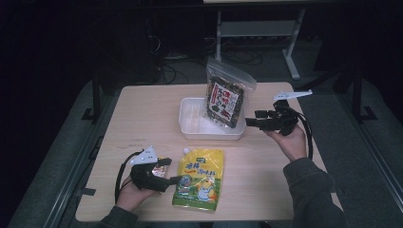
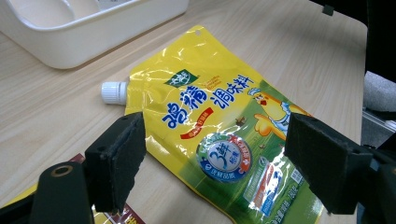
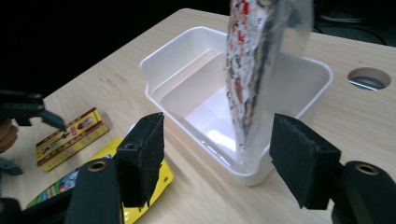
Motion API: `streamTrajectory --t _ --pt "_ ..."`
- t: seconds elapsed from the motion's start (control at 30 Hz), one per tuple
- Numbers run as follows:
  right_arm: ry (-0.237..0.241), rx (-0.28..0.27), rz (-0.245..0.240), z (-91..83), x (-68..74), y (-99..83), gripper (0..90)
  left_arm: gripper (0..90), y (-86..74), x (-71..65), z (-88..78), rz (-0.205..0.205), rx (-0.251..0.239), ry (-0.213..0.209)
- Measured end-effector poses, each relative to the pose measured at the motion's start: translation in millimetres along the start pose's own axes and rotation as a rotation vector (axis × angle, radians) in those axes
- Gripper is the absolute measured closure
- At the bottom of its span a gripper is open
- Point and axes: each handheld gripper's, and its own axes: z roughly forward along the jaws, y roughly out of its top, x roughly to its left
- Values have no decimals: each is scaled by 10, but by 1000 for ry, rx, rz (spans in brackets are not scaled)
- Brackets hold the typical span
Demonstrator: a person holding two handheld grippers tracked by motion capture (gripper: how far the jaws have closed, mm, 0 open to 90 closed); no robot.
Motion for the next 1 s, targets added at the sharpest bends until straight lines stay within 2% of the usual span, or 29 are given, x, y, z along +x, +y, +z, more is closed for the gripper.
streamTrajectory --t 0.13,0.17,0.3,0.43,0.53,0.63,1.0 --pt "17 17 -19 -37 109 -44 330 202 12 -9 10 5 3 -1" --pt "30 6 -24 -56 156 -70 330 202 11 -16 11 7 3 0" --pt "51 15 -19 -54 215 -114 328 202 12 -26 17 14 9 1" --pt "76 55 -25 -11 330 -199 324 202 27 -26 32 18 11 0" --pt "84 79 -18 26 352 -241 324 202 22 -41 51 21 22 -1" --pt "82 137 -29 117 402 -336 325 202 36 -67 56 24 19 -7" --pt "72 213 -35 274 472 -411 343 203 68 -101 74 33 24 15"
